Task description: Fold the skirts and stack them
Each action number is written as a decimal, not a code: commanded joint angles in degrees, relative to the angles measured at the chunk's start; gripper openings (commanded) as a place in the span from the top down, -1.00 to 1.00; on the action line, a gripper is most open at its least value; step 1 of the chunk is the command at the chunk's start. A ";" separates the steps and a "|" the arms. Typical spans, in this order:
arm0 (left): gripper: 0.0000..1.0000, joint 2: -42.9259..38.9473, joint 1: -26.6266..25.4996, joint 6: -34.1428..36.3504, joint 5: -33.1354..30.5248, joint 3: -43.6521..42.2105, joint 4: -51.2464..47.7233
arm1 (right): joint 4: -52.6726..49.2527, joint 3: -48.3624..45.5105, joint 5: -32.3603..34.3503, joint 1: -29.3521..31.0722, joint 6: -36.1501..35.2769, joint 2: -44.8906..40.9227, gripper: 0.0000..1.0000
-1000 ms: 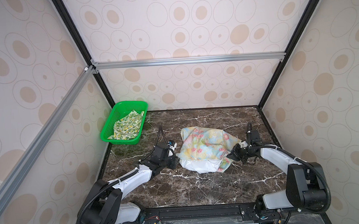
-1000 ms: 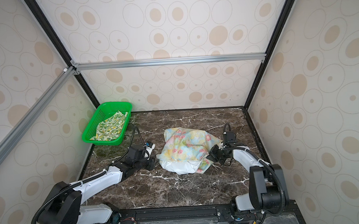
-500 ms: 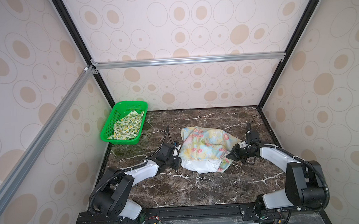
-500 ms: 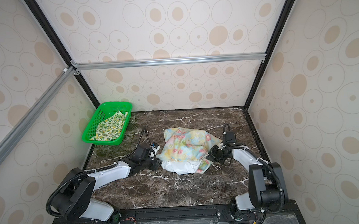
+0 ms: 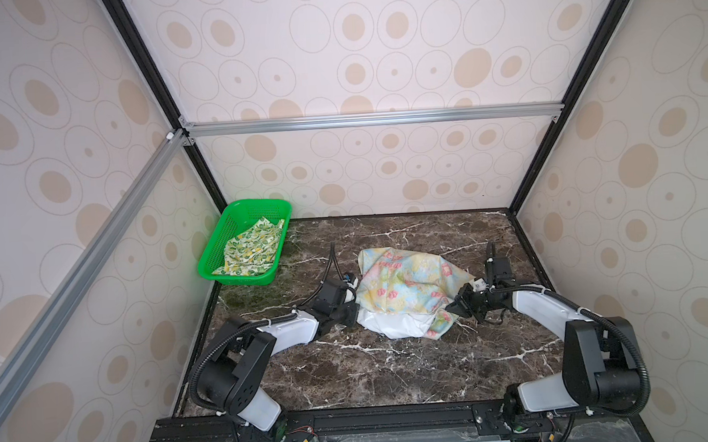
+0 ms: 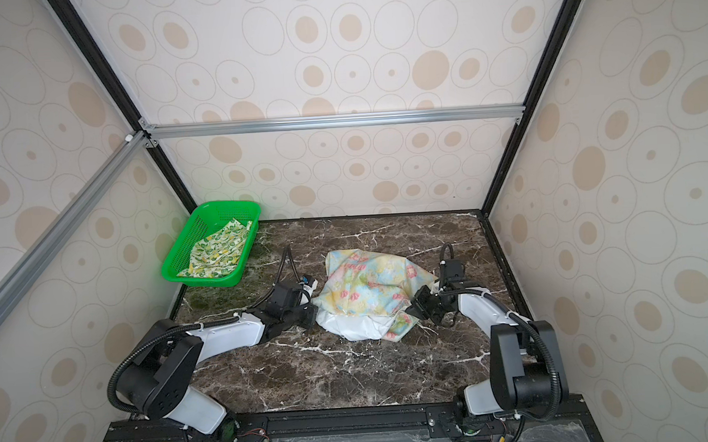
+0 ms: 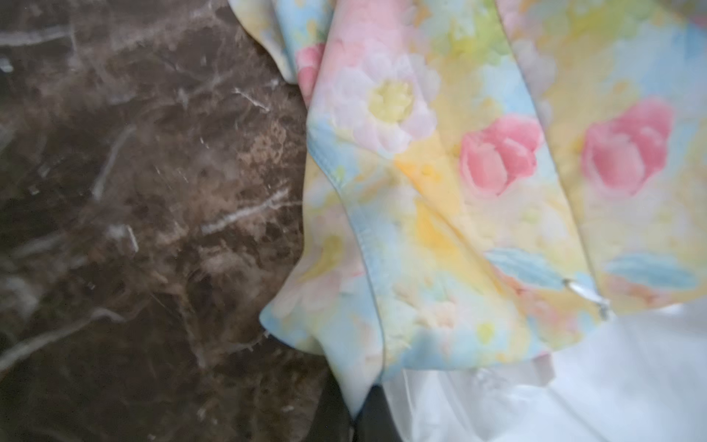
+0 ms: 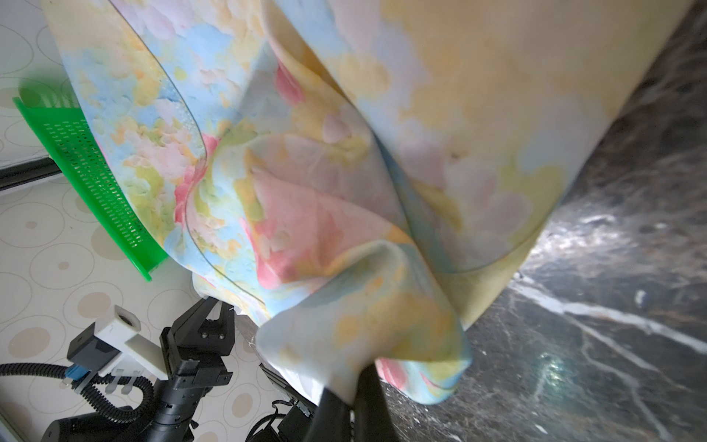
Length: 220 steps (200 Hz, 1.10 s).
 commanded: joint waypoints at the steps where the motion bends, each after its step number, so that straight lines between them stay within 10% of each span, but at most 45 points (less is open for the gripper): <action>1: 1.00 1.33 -0.39 -0.45 -1.20 3.54 2.26 | -2.22 2.24 0.20 0.50 -1.23 -0.06 1.00; 137: 1.00 -3.87 0.39 -4.65 -26.56 43.02 -50.20 | -25.83 28.84 -4.24 4.43 -5.31 -13.14 1.00; 188: 1.00 -2.21 0.73 -1.01 -25.03 60.99 -68.98 | -20.52 24.73 -13.19 4.09 3.96 -18.19 1.00; 220: 1.00 5.28 0.74 1.58 -13.55 57.10 -64.86 | -9.57 8.07 -9.74 3.79 10.48 -17.13 1.00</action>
